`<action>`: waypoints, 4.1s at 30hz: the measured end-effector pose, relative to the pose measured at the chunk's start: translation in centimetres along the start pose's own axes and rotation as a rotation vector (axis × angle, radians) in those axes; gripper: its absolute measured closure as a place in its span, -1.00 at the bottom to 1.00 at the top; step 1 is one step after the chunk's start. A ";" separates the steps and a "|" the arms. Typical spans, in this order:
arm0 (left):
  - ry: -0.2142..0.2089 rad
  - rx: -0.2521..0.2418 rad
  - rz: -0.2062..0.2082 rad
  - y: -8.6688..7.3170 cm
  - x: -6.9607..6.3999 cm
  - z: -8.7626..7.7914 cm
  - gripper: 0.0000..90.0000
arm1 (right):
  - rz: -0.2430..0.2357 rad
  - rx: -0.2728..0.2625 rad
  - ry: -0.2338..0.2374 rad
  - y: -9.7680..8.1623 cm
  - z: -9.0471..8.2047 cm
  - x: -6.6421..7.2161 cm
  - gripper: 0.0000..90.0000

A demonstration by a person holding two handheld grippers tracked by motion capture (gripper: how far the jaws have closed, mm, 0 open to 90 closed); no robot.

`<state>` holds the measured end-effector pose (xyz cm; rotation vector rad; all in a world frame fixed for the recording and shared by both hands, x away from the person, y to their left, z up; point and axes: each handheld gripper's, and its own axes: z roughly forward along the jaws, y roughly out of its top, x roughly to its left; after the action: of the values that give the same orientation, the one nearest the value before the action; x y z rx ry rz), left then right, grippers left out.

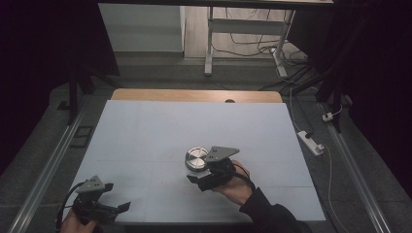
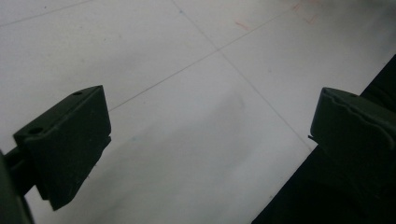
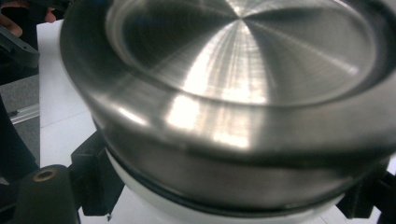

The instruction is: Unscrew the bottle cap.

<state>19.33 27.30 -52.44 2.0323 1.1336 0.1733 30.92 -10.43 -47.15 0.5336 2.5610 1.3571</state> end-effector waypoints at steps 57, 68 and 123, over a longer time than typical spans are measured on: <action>-0.155 -0.069 0.273 10.8 -3.8 3.7 -1.00 | 0.000 0.011 0.015 -0.5 0.5 -0.5 -0.67; -0.180 -0.080 0.323 14.1 -4.6 4.3 -1.00 | -0.004 0.011 0.007 -0.4 0.6 -0.7 -0.67; -0.190 -0.078 0.422 19.9 -10.2 10.1 -0.57 | 0.040 0.022 -0.026 -0.6 1.0 -0.6 -0.67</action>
<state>31.05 7.93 -43.11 2.1435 0.5651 0.2246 31.67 -10.22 -48.16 0.6045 2.5607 1.3277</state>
